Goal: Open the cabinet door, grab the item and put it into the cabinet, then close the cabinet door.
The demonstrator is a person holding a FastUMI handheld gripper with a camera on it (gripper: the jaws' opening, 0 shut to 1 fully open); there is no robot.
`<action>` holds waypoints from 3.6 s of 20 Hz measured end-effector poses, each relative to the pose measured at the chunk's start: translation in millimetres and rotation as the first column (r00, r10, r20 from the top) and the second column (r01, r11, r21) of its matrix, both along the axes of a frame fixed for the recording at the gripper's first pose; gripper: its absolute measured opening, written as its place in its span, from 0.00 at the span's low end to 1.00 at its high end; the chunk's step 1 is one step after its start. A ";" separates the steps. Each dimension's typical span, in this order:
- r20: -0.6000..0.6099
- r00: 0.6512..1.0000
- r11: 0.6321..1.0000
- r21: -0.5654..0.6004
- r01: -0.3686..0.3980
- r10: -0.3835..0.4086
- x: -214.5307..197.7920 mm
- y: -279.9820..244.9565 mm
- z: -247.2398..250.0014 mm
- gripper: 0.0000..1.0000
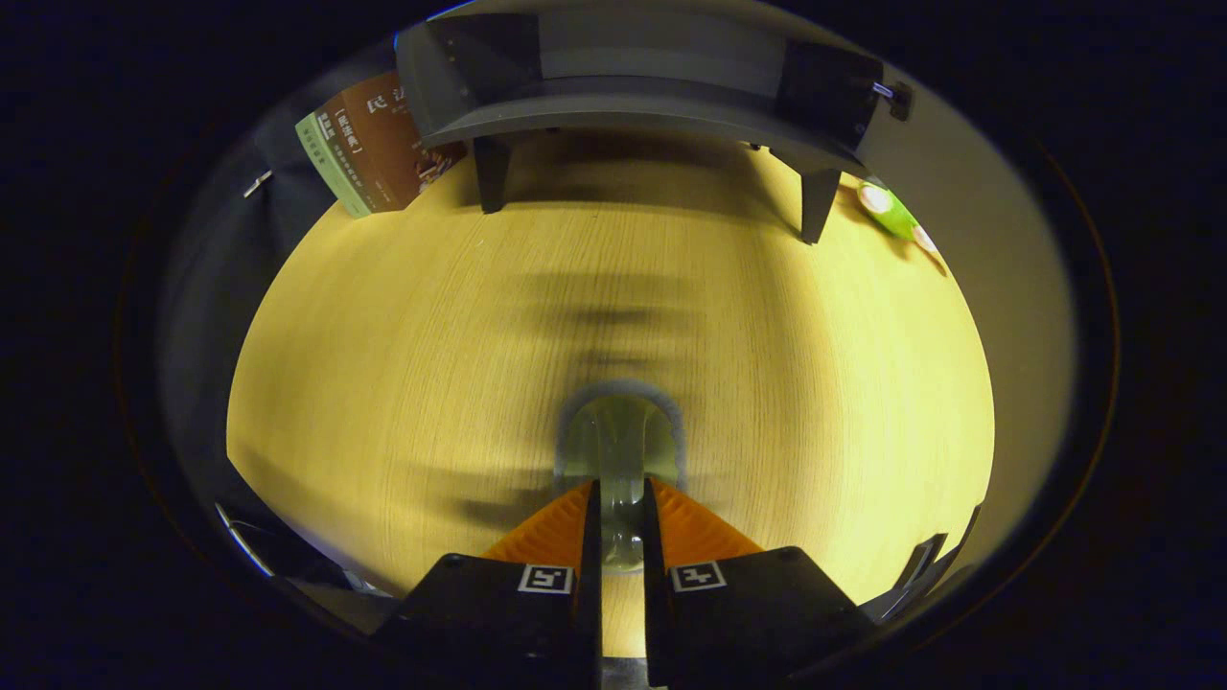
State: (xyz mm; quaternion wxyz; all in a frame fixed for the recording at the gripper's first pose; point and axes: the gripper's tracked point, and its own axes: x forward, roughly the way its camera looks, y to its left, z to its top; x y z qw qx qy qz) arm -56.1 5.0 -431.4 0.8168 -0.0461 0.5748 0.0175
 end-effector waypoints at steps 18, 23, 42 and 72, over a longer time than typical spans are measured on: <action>0.404 0.914 0.996 0.087 -0.009 -0.027 80.6 26.3 216.2 0.22; 0.574 0.819 0.999 0.015 -0.038 0.022 123.5 21.2 304.1 0.22; 0.715 0.699 0.998 0.058 -0.032 -0.019 363.2 34.7 382.7 0.22; 0.886 0.462 0.992 0.028 -0.122 0.032 263.4 48.1 506.1 0.29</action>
